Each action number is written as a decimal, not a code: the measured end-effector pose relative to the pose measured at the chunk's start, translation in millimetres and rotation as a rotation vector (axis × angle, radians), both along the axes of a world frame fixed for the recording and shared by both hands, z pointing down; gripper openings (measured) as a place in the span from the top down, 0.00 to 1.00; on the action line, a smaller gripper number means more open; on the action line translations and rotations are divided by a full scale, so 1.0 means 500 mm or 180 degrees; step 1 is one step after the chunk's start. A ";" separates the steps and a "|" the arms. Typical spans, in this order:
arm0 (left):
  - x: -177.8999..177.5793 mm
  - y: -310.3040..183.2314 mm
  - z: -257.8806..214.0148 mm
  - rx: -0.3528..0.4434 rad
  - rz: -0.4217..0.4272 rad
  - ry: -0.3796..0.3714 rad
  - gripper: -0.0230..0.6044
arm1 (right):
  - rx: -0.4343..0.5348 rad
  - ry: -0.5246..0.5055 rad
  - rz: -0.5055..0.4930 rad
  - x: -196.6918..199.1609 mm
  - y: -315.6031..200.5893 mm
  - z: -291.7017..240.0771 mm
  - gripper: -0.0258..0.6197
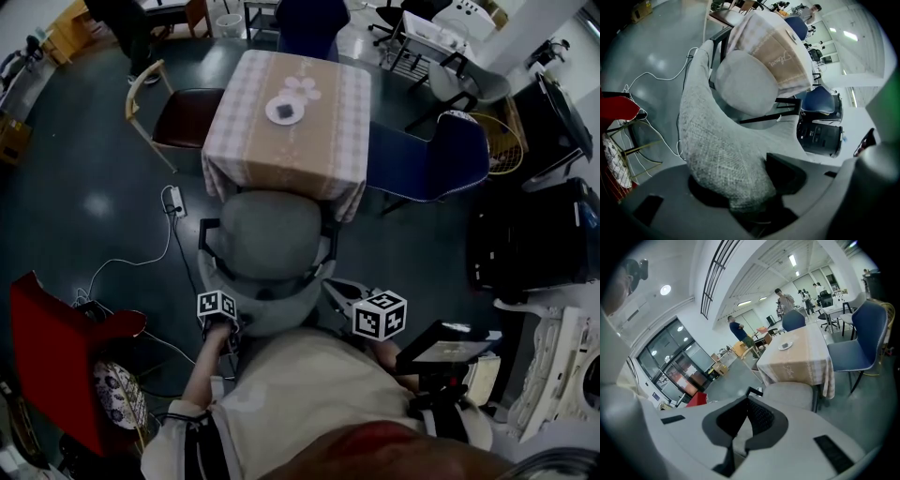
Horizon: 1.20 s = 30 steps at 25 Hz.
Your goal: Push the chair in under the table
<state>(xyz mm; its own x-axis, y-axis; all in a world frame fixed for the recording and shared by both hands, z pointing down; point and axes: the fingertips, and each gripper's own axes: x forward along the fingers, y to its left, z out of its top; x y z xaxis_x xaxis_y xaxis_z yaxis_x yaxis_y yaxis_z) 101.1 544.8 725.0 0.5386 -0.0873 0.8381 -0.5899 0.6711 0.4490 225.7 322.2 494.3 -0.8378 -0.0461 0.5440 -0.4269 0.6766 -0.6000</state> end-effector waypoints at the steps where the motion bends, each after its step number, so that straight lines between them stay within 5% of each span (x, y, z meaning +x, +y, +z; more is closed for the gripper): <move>1: -0.002 0.004 -0.001 -0.0009 -0.0003 0.0000 0.58 | 0.0005 0.0004 0.0001 -0.002 0.005 -0.001 0.94; 30: -0.035 0.007 -0.004 0.0165 0.0305 -0.0026 0.57 | 0.0065 0.0021 0.0219 -0.012 0.050 -0.016 0.94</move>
<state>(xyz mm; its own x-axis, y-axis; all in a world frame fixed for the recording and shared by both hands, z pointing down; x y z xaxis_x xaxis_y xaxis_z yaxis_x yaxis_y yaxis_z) 83.6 548.3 723.0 0.5396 -0.0790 0.8382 -0.6541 0.5875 0.4765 219.5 347.4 486.4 -0.8287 -0.1144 0.5479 -0.4766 0.6576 -0.5835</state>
